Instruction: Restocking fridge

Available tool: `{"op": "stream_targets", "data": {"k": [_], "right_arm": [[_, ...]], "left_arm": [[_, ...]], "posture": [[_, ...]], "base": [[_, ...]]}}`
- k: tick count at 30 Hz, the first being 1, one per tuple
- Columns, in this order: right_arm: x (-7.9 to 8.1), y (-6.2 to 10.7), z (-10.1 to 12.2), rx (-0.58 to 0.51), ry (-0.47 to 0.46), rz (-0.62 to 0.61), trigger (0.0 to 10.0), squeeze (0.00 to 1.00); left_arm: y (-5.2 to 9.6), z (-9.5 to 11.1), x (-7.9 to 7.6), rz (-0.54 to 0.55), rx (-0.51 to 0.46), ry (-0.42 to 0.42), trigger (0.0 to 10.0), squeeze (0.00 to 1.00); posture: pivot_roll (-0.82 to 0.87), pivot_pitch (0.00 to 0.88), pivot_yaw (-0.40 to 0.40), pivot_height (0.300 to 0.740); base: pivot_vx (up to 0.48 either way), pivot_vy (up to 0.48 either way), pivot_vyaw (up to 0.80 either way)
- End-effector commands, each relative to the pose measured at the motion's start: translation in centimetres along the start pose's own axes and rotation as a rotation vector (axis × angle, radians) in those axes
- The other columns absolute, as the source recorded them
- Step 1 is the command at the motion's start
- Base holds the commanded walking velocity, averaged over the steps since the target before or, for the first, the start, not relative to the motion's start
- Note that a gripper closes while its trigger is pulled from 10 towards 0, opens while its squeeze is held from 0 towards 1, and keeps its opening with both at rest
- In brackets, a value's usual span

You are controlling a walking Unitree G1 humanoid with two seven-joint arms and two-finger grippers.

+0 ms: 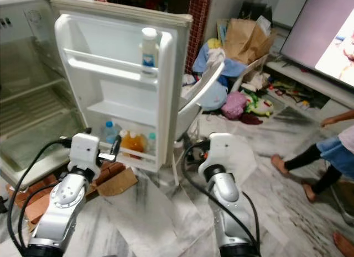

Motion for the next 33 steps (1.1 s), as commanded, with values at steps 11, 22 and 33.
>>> {"op": "stream_targets", "data": {"k": [11,22,33], "right_arm": [[-1.3,-0.2,1.6,-0.056,0.030,-0.036,10.0,0.00],[0.0,-0.5,3.1,-0.114,0.076,0.023,10.0,0.00],[-0.2,-0.3,3.0,-0.109,0.091,0.040,10.0,0.00]], "left_arm": [[-0.3,0.4,-1.0,-0.033,-0.016,0.002,10.0,0.00],[-0.2,0.5,-1.0,-0.040,-0.028,-0.002,10.0,0.00],[-0.2,0.1,-1.0,-0.024,-0.014,0.010,10.0,0.00]], "posture": [[0.06,0.000,-0.033,0.740],[0.05,0.000,-0.033,0.740],[0.06,0.000,-0.037,0.740]], "base": [[0.000,-0.475,0.79],[0.363,-0.151,0.79],[0.462,0.000,0.79]]}}
Point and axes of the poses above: a point about 5 cm out from each wrist's last joint towards the gripper, its own y axis pointing back from the gripper into the wrist, its own z axis along the axis of the wrist's last joint, x = y × z, the point moved 6 cm from there along -y, pointing out of the wrist towards the gripper, and after that the axes turned 4 degrees about y, right-handed, at the moved point
